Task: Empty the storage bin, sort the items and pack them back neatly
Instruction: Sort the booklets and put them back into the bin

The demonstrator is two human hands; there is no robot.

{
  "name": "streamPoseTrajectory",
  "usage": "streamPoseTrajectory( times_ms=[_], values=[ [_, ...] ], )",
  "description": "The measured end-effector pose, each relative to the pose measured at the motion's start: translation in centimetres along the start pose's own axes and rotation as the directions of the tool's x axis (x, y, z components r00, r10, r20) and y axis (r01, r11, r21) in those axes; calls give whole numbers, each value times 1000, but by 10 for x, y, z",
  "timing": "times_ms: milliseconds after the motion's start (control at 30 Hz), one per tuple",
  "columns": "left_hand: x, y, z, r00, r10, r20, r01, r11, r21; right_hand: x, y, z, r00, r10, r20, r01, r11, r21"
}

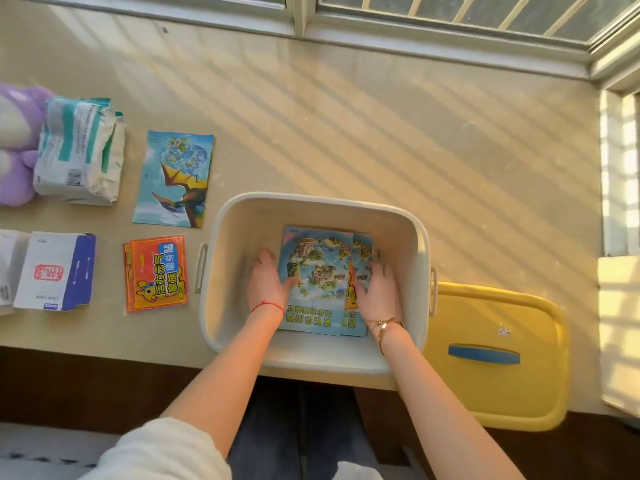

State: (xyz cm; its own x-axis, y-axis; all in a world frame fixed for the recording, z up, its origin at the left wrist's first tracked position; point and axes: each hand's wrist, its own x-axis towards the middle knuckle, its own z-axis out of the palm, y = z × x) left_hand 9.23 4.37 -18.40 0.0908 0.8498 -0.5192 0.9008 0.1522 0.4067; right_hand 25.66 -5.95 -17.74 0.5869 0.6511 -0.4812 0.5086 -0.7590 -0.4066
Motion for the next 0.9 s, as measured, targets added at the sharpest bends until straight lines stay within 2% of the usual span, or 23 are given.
streamPoseTrajectory(
  times_ms=[267,433,533,600,700,833,900],
  values=[
    [8,-13,-14,992,-101,77,110,986,-122,0,-13,9,999,16,49,-15,1000,-14],
    [4,-9,-23,999,-16,33,20,991,-133,2,-19,13,997,72,39,-69,995,-71],
    [-3,-4,-31,999,-20,39,29,969,-244,1,-22,12,995,84,49,-80,994,-73],
    [-8,-1,-39,999,-15,35,25,946,-324,-1,-24,9,995,95,27,-95,995,3],
    [-18,-2,-53,998,53,34,-35,919,-392,-7,-27,-5,989,145,-3,-141,962,233],
    [-42,-1,-82,972,221,-81,-235,927,-293,-27,-35,-39,982,180,-49,-142,894,424],
    [-53,-3,-100,966,218,-141,-250,929,-274,-40,-38,-56,985,150,-87,-94,882,461]
  ],
)
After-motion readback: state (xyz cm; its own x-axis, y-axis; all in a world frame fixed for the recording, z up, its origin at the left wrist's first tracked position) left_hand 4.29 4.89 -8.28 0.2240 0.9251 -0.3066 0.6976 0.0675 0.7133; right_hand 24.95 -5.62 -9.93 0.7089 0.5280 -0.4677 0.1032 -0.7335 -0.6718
